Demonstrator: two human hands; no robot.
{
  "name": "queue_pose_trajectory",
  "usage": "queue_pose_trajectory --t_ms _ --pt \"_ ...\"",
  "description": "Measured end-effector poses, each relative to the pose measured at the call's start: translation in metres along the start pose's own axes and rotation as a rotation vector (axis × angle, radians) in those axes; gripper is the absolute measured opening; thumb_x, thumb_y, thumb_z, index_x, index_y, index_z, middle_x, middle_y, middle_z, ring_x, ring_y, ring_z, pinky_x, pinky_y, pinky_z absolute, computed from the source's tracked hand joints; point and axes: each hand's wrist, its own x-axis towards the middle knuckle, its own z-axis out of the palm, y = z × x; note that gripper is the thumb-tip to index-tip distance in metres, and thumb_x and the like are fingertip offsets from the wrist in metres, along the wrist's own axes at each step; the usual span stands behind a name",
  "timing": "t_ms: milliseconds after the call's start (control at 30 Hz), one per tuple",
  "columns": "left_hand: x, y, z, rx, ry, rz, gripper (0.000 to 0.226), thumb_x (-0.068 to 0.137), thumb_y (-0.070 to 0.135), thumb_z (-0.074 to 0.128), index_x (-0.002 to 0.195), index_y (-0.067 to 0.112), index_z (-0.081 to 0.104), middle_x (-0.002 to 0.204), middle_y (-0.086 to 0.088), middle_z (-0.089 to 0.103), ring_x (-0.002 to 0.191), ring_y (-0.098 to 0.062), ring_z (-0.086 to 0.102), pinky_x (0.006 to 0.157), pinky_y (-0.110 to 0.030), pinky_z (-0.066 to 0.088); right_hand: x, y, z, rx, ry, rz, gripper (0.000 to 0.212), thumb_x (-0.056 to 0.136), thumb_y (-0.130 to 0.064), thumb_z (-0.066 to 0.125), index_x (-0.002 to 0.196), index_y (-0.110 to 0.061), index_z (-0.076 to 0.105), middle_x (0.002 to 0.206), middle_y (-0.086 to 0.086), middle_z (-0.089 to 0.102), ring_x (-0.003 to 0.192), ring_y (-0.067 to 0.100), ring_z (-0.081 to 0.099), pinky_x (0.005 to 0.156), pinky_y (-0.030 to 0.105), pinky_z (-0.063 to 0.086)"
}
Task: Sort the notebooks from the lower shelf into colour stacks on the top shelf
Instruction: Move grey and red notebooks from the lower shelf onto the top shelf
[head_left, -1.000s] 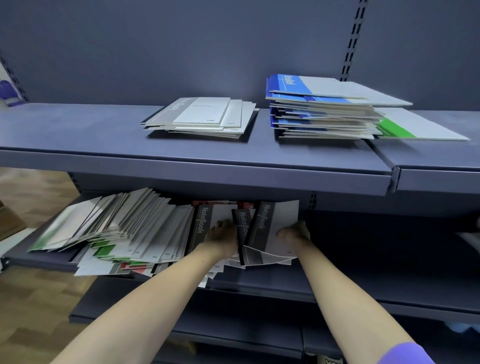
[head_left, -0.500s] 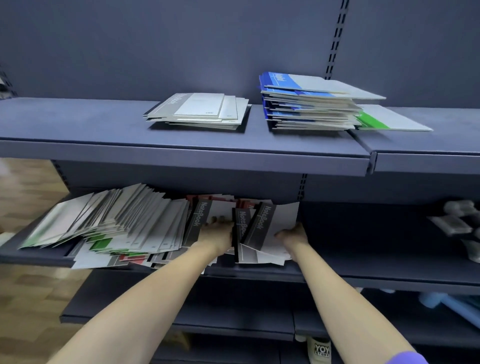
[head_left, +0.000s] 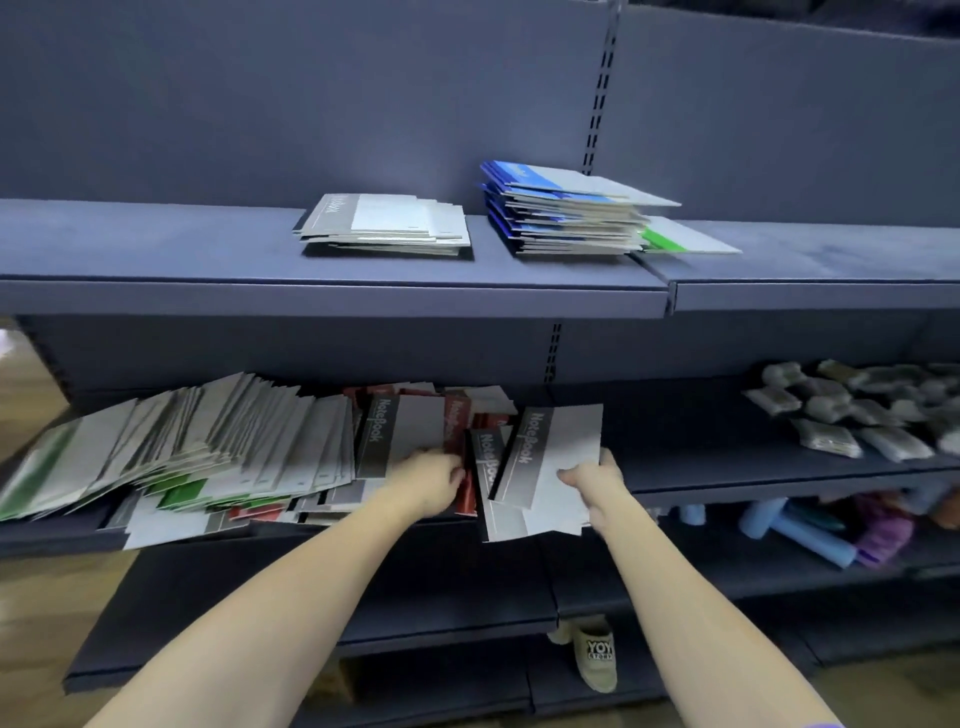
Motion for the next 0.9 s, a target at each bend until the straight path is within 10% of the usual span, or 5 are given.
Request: queue_pose_trajectory --t_ms 133,267,467,900 --pt "-0.022 0.002 0.008 -0.199 0.101 -0.013 0.048 0.105 0.044 0.036 0.122 0.008 0.062 0.123 -0.012 0.061 0.117 -0.031 0.054 0.094 -0.039 0.044 -0.035 0.009 0.0 0.065 -0.026 -0.011 0.044 0.087 0.011 0.064 0.122 -0.012 0.05 0.115 0.011 0.065 0.097 0.026 0.064 0.073 0.034 0.054" --pt "-0.048 0.007 0.004 -0.546 0.157 -0.116 0.054 0.102 0.043 0.049 0.137 0.002 0.049 0.136 -0.013 0.056 0.122 -0.029 0.053 0.101 -0.036 0.042 -0.058 0.019 -0.003 0.119 -0.078 -0.014 0.044 0.086 0.006 0.068 0.12 -0.016 0.051 0.116 0.01 0.067 0.106 0.032 0.066 0.095 0.053 0.054" --pt "-0.076 0.008 0.005 -1.324 -0.062 -0.333 0.029 0.098 0.016 0.059 0.126 0.008 0.056 0.11 -0.006 0.07 0.1 -0.028 0.068 0.088 -0.046 0.055 -0.097 0.03 -0.003 0.077 -0.135 -0.019 0.057 0.08 -0.006 0.074 0.129 -0.021 0.05 0.12 0.003 0.07 0.111 0.029 0.066 0.098 0.053 0.052" --pt "-0.128 0.009 0.013 -1.549 -0.153 -0.347 0.025 0.104 0.033 0.048 0.119 0.017 0.059 0.106 -0.006 0.074 0.096 -0.025 0.07 0.075 -0.039 0.056 -0.154 0.038 0.008 -0.254 -0.26 -0.041 0.052 0.081 -0.007 0.067 0.129 -0.014 0.048 0.12 0.009 0.069 0.111 0.026 0.066 0.093 0.041 0.054"
